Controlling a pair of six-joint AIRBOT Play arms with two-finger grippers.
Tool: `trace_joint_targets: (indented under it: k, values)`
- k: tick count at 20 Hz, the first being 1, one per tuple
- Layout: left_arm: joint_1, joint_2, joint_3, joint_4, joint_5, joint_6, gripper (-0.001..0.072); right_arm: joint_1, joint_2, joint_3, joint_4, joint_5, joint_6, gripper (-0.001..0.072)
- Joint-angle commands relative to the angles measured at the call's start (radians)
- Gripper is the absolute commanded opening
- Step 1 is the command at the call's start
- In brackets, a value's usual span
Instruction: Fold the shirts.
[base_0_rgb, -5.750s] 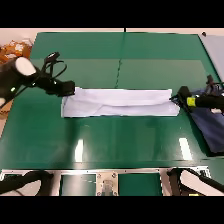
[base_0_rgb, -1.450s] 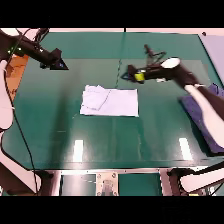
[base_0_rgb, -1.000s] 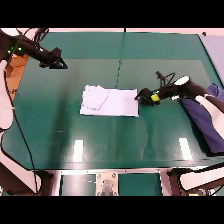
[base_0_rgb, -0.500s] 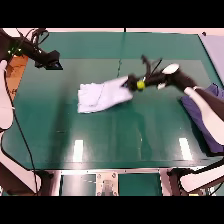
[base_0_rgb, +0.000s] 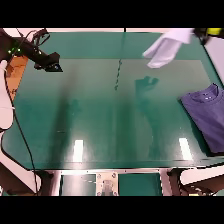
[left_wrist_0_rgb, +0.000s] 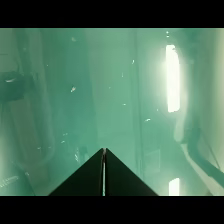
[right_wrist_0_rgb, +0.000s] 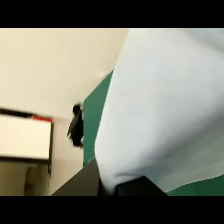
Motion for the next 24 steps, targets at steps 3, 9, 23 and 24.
trace_joint_targets:
  k: [3,9,23,24]
  values:
    - [0.001,0.001,0.001,0.001,-0.007,0.0,0.0027,-0.313,-0.006,0.037,-0.09,0.005,0.027,0.0012]
    - [0.001,0.001,0.0,0.001,0.0,-0.006,0.0027,-0.385,-0.052,0.037,-0.107,0.005,-0.121,0.0012]
    - [0.001,0.0,-0.066,0.001,-0.076,-0.026,0.0027,-0.584,0.171,0.013,-0.637,0.488,0.106,0.0011]
    - [0.001,0.0,-0.067,0.001,-0.076,-0.027,0.0027,-0.589,0.207,-0.012,-0.72,0.528,0.122,0.0011]
